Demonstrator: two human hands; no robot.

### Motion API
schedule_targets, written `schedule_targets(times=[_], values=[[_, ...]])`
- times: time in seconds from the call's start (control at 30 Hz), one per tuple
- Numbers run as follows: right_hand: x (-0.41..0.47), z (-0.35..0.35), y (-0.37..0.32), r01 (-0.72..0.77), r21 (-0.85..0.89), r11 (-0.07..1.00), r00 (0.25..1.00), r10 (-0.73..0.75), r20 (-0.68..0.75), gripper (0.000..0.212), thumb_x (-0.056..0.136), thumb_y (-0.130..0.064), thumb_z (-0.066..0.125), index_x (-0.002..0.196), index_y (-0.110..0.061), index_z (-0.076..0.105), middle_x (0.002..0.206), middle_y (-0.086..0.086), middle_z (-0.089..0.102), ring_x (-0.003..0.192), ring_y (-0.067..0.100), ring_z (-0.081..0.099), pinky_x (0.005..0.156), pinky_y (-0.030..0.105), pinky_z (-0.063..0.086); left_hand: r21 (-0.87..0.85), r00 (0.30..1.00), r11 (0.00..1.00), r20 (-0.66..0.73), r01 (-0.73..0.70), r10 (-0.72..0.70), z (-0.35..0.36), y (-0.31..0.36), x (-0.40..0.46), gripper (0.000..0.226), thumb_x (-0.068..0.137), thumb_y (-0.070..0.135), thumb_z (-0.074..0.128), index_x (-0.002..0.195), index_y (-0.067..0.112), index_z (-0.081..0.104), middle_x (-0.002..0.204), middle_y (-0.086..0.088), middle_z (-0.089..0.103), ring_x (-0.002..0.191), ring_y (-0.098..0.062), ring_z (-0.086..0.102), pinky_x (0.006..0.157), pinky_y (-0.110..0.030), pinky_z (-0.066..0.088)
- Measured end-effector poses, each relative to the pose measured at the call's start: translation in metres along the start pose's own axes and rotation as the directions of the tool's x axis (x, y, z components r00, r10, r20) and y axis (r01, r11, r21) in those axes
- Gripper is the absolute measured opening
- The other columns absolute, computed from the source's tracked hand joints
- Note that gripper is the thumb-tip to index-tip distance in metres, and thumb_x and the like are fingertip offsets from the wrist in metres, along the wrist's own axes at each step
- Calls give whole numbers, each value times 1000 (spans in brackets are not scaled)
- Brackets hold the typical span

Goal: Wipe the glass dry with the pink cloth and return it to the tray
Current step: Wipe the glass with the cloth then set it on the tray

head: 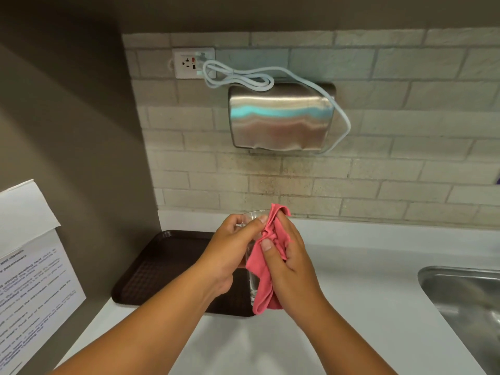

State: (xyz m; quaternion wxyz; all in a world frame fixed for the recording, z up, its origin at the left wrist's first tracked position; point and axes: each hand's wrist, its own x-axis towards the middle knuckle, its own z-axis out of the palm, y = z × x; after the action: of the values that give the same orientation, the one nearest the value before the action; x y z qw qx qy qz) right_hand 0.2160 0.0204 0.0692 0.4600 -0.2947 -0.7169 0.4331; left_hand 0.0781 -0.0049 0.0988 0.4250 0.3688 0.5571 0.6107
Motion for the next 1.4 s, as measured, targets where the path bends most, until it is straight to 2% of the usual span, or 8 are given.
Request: schedule_targets(times=[0.23, 0.5, 0.63, 0.8, 0.97, 1.23, 1.33, 1.4], values=[[18, 1, -5, -82, 148, 986, 996, 86, -23, 39, 95, -54, 58, 126, -77, 50, 138, -22, 67, 125, -1, 67, 105, 25, 55, -4, 999, 999, 15, 32, -32, -1, 0, 0, 47, 89, 61, 78, 104, 19, 64, 80, 3, 83, 69, -10, 80, 55, -21, 58], [22, -10, 1, -234, 370, 899, 972, 212, 100, 33, 113, -32, 45, 136, -50, 61, 128, -16, 78, 120, 9, 74, 92, 20, 59, -49, 998, 997, 0, 60, -60, -2, -8, -1, 51, 83, 64, 82, 106, 20, 68, 84, -1, 81, 76, -20, 76, 71, -36, 62], [-7, -5, 14, -155, 228, 961, 984, 129, 125, 51, 100, -46, 57, 140, -71, 39, 140, -46, 57, 133, -13, 56, 101, 10, 49, -91, 996, 993, -30, 79, -82, -3, -6, 2, 68, 86, 63, 78, 128, 10, 70, 114, -20, 82, 88, -22, 76, 77, -36, 59], [-23, 4, 19, -25, 21, 999, 992, 22, 123, 76, 101, -33, 58, 155, -65, 15, 170, -37, 16, 148, -24, 24, 105, -3, 32, -43, 998, 997, -5, 67, -67, 1, -5, 2, 66, 87, 64, 76, 124, 10, 72, 121, -23, 79, 91, -24, 74, 84, -39, 58], [5, -4, 9, -79, 136, 988, 996, 74, 38, 73, 94, -44, 62, 156, -59, 26, 169, -15, 38, 150, 1, 45, 124, 35, 42, -28, 996, 997, 49, 73, -72, 5, -13, 4, 47, 90, 61, 77, 108, 19, 66, 101, -11, 83, 87, -21, 76, 73, -32, 60], [17, -13, 16, -287, 495, 820, 958, 249, 143, 48, 109, -46, 45, 155, -34, 47, 137, 5, 75, 127, 24, 72, 110, 45, 56, -63, 998, 997, 31, 54, -52, 4, -13, 3, 55, 80, 64, 84, 108, 19, 70, 89, -5, 80, 79, -21, 74, 83, -42, 57], [-5, -5, 20, -261, 368, 892, 965, 228, 133, 46, 104, -60, 48, 150, -58, 44, 133, -24, 73, 121, 1, 71, 94, 29, 63, -63, 997, 995, -11, 72, -73, -2, -7, 7, 51, 88, 60, 78, 116, 18, 70, 89, -2, 83, 72, -14, 76, 81, -40, 56], [-23, 1, 16, -166, 184, 969, 982, 144, 124, 48, 102, -59, 47, 141, -82, 31, 147, -46, 50, 132, -17, 54, 107, 28, 54, -58, 997, 996, -24, 72, -73, -6, -5, 9, 59, 85, 63, 78, 121, 17, 70, 90, -2, 83, 73, -14, 77, 79, -37, 56]])
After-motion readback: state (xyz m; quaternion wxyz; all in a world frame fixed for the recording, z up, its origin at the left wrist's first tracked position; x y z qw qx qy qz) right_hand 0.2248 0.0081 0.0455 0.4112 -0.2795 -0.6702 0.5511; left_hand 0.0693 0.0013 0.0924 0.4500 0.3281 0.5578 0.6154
